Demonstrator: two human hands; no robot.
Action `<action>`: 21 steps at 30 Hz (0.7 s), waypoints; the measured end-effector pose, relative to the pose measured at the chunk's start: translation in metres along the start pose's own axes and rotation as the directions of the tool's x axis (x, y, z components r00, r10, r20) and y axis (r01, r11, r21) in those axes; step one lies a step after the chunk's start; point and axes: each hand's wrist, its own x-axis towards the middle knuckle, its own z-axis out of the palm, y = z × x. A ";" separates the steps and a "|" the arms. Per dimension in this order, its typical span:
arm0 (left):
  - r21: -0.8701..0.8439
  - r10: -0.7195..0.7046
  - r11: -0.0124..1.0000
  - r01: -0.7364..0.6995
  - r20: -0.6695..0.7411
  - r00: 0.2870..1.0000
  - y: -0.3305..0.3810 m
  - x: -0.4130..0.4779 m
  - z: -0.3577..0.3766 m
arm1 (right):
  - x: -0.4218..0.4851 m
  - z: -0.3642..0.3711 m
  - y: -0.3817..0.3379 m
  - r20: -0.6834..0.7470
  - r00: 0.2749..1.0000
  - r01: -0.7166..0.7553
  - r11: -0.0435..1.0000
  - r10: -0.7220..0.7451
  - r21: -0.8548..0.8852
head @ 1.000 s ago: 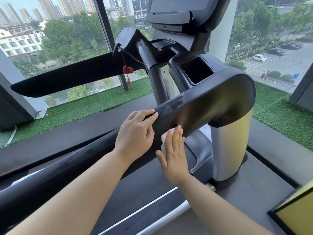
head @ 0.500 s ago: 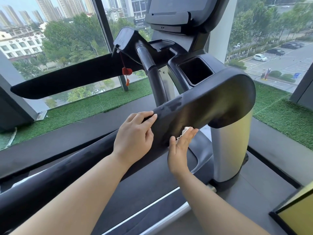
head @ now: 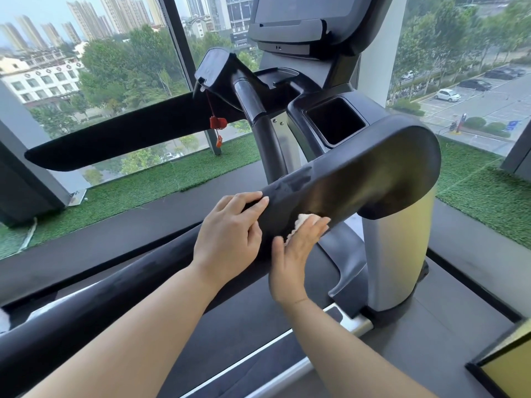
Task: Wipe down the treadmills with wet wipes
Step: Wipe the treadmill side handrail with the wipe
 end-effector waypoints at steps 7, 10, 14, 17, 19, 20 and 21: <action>-0.023 -0.009 1.000 0.010 0.037 0.999 0.000 0.000 -0.004 | 0.041 -0.027 0.001 -0.021 0.995 0.094 0.975 -0.101 -0.201; -0.048 -0.032 0.998 0.034 0.044 0.999 0.000 0.001 -0.006 | 0.032 -0.022 -0.005 0.035 0.979 0.202 0.915 -0.203 -0.350; -0.200 -0.114 0.970 0.135 0.114 0.987 0.000 0.005 -0.019 | 0.019 -0.028 0.011 0.220 0.871 0.484 0.692 -0.440 -0.535; -0.312 -0.159 0.933 0.179 0.088 0.983 -0.010 -0.002 -0.037 | 0.037 -0.042 0.011 0.194 0.896 0.433 0.692 -0.399 -0.578; -0.274 -0.166 0.947 0.167 0.028 0.986 -0.019 -0.013 -0.046 | 0.038 -0.040 0.004 0.142 0.929 0.359 0.748 -0.341 -0.558; -0.243 -0.167 0.956 0.164 0.008 0.986 -0.023 -0.020 -0.047 | 0.032 -0.034 0.000 0.133 0.934 0.349 0.761 -0.332 -0.547; -0.215 -0.166 0.963 0.160 -0.009 0.986 -0.026 -0.026 -0.046 | 0.024 -0.027 -0.003 0.153 0.926 0.371 0.757 -0.345 -0.538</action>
